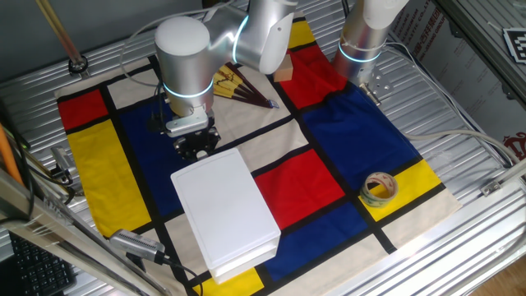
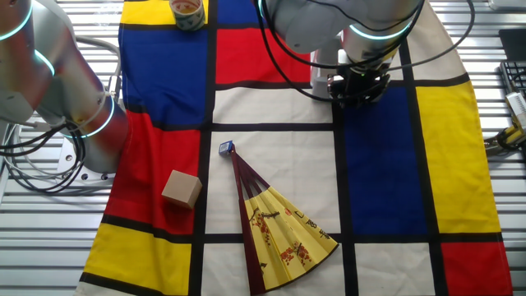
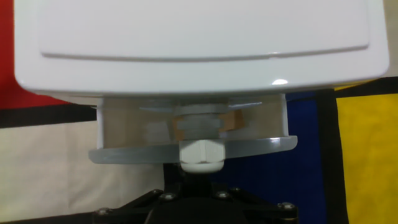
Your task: Grasp the handle and close the drawer
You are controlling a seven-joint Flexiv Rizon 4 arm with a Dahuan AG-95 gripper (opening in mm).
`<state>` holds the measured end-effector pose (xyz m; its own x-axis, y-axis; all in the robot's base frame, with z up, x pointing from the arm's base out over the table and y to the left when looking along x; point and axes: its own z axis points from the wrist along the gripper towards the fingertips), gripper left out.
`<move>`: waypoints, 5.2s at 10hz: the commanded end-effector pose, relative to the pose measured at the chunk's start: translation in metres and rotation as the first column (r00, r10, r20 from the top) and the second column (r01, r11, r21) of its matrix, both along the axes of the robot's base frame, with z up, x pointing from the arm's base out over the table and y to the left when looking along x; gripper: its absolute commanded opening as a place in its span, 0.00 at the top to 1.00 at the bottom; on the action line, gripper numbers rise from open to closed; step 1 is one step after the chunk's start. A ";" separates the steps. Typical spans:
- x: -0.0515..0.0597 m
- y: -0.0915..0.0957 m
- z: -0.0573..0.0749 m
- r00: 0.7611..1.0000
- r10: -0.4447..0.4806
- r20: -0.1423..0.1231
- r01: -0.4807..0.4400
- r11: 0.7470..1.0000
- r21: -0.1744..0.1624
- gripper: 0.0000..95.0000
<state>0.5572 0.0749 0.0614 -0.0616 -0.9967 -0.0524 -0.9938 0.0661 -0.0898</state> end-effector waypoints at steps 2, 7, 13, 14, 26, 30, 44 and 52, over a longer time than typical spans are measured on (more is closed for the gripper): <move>0.000 -0.001 0.000 1.000 -0.002 0.004 0.002 1.000 0.001 1.00; 0.000 0.001 -0.001 1.000 -0.012 0.004 0.012 1.000 -0.007 1.00; -0.001 0.004 -0.001 1.000 -0.018 0.003 0.018 1.000 0.000 1.00; -0.001 0.004 -0.001 1.000 -0.019 0.003 0.019 1.000 -0.001 1.00; 0.002 0.009 0.000 1.000 -0.023 0.007 0.023 1.000 0.011 1.00; 0.002 0.010 -0.001 0.999 -0.028 0.017 0.028 0.999 0.020 1.00; 0.001 0.014 -0.002 0.998 -0.044 0.036 0.042 0.998 0.052 1.00; 0.002 0.017 -0.001 0.998 -0.049 0.035 0.047 0.997 0.054 1.00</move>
<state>0.5599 0.0924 0.0605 -0.1064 -0.9884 -0.1088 -0.9855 0.1194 -0.1207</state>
